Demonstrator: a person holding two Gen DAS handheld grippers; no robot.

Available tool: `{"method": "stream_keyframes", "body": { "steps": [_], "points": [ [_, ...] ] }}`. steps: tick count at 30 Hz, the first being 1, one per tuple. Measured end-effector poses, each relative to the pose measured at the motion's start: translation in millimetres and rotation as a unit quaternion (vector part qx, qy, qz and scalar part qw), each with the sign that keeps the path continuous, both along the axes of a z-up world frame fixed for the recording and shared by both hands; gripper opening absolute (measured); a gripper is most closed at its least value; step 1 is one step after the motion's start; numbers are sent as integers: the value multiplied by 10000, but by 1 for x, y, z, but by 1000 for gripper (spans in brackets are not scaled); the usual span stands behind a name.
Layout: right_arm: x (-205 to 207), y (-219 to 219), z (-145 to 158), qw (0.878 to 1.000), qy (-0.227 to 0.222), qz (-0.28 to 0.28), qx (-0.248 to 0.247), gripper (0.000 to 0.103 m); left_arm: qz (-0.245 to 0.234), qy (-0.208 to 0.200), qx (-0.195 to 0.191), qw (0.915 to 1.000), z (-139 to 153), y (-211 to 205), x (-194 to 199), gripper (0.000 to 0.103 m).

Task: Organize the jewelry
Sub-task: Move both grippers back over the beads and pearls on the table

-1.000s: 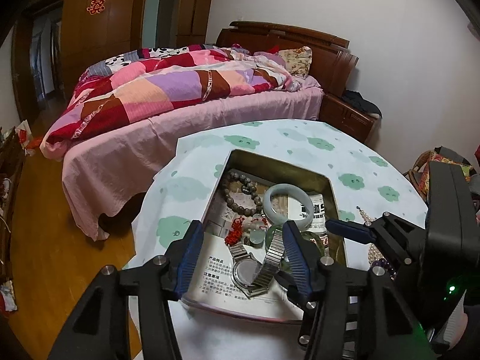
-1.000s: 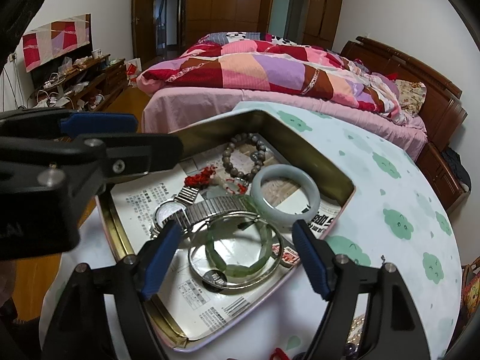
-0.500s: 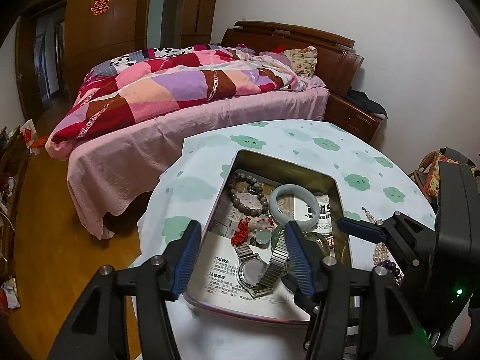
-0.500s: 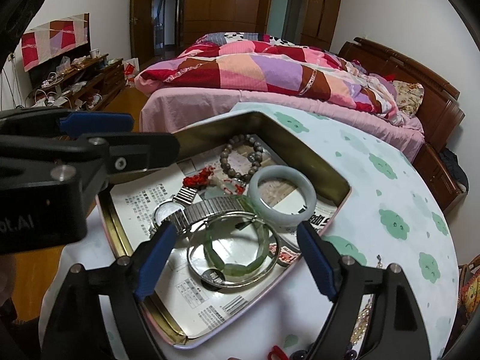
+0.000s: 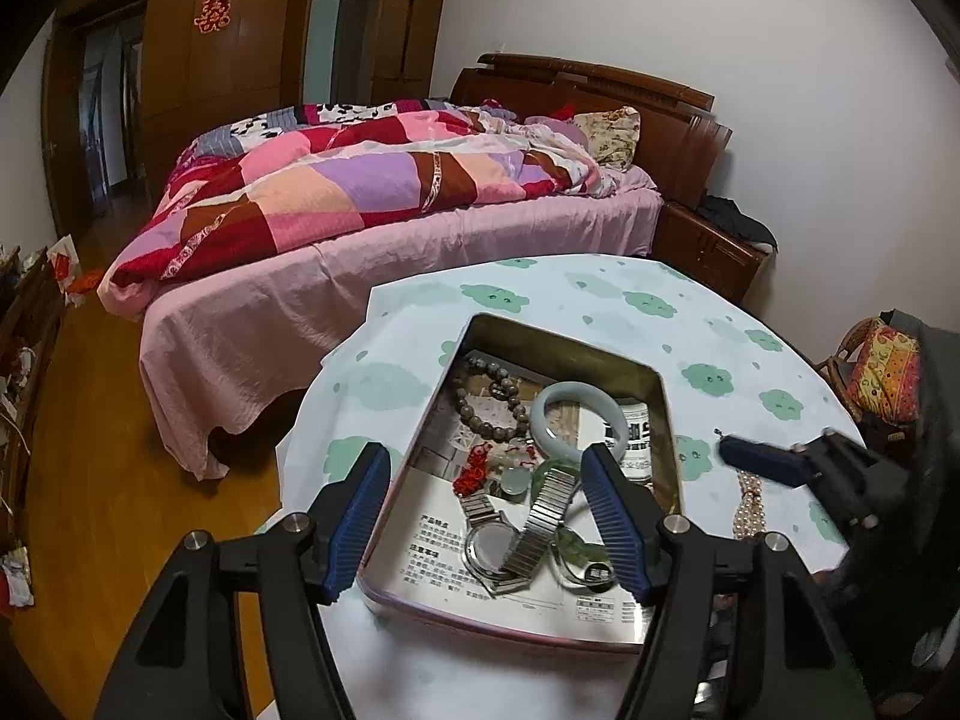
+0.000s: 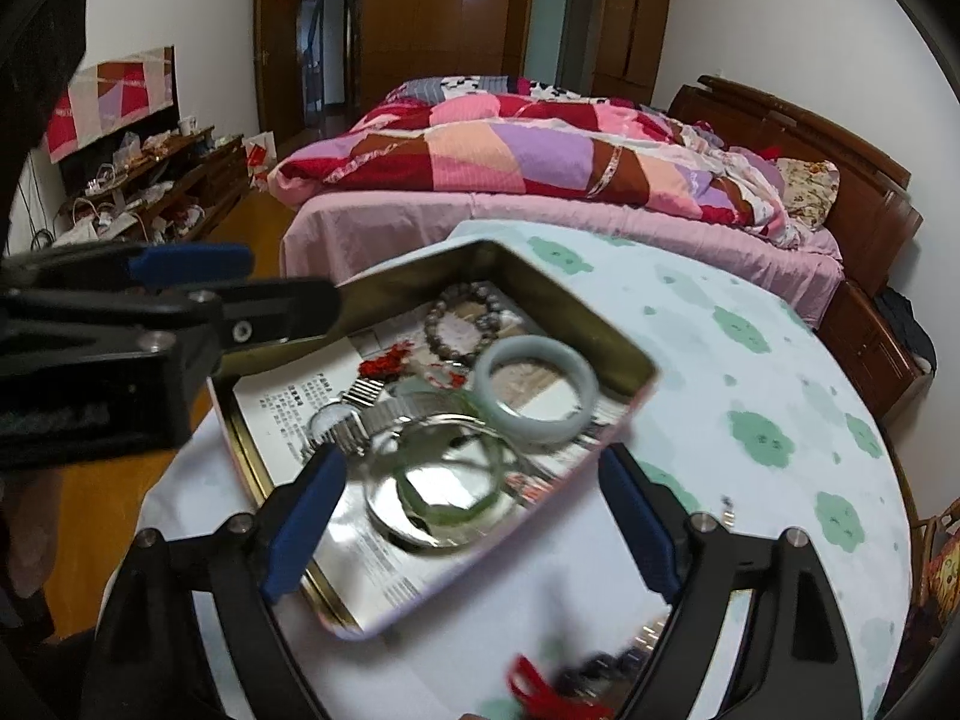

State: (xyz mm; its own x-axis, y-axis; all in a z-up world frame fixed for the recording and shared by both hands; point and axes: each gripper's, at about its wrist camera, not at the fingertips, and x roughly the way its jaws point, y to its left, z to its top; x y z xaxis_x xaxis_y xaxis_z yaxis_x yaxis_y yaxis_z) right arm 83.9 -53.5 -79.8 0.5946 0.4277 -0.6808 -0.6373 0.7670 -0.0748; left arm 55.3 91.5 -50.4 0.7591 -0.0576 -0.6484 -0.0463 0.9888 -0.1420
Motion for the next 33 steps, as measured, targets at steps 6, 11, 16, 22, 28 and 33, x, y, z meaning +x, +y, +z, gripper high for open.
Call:
{"method": "stream_keyframes", "body": {
  "steps": [6,11,16,22,28,33],
  "points": [
    [3,-78,3,9969,146,-723,263,89,-189,-137,105,9997,7,-26,-8,66],
    [3,-140,-12,9869,355,-1548,286,89,-635,-177,190,9976,6,-60,-16,66],
    [-8,-163,-24,9836,553,-1697,271,87,-975,-14,398,9944,-8,-90,-22,66],
    [-20,-161,-37,9849,602,-1595,297,82,-1383,84,462,9893,-17,-119,-33,66],
    [-22,-169,-46,9826,585,-1729,352,82,-1787,288,516,9821,-35,-146,-36,66],
    [-24,-172,-48,9820,565,-1763,383,82,-1849,380,537,9806,-46,-152,-31,62]
  ]
}}
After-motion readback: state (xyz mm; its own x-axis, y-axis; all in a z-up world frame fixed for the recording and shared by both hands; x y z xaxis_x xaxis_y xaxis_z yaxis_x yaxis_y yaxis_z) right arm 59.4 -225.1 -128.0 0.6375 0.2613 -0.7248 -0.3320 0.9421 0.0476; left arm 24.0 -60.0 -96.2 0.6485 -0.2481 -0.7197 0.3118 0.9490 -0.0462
